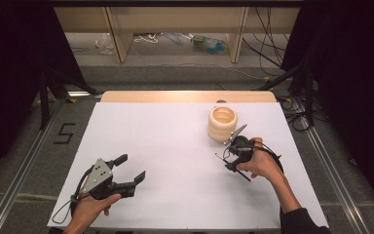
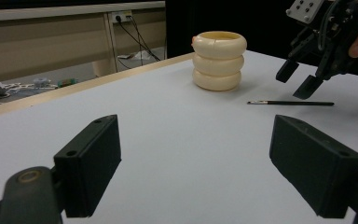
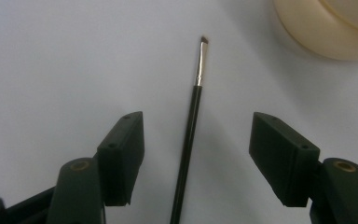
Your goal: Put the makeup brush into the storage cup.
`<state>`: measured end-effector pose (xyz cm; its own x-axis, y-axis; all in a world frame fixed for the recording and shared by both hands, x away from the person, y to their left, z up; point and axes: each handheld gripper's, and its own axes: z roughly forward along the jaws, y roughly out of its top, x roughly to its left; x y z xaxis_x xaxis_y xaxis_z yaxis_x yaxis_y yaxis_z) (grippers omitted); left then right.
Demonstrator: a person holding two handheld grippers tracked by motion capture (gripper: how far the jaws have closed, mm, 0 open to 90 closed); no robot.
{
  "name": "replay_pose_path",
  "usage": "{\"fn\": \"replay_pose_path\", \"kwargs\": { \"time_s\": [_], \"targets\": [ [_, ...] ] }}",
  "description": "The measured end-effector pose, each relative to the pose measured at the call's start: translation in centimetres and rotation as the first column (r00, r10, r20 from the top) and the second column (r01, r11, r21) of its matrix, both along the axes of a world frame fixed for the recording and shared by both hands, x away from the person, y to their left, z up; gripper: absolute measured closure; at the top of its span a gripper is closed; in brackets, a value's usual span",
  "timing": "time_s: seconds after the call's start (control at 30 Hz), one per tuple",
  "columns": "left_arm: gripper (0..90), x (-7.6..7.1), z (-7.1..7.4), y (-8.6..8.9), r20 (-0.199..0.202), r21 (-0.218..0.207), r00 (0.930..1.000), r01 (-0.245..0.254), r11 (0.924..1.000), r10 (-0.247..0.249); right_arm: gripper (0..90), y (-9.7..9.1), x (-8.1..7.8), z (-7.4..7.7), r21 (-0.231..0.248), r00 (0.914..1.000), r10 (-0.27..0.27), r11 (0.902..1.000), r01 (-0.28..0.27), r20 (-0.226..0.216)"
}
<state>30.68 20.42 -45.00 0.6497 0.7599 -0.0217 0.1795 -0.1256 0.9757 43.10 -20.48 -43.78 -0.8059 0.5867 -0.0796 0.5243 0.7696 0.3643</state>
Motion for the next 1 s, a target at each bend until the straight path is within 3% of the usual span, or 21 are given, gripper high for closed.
{"fn": "replay_pose_path", "kwargs": {
  "time_s": [0.53,0.67,1.0],
  "targets": [
    [16.4,0.0,0.0,-0.1,-0.002,0.006,1.0000,-0.001,1.0000,0.002,51.2,0.4,1.2,-0.9,-0.022,0.9952,-0.034,0.9992,0.032,-0.091],
    [16.4,0.0,0.0,-0.1,-0.002,0.007,1.0000,-0.001,1.0000,0.001,54.7,0.2,1.4,-1.1,-0.021,0.9933,-0.054,0.9984,0.053,-0.102],
    [16.5,0.0,0.0,-0.1,-0.004,0.004,1.0000,-0.003,1.0000,0.003,65.7,0.5,1.6,-1.1,-0.044,0.9923,-0.036,0.9985,0.031,-0.118]
  ]
}}
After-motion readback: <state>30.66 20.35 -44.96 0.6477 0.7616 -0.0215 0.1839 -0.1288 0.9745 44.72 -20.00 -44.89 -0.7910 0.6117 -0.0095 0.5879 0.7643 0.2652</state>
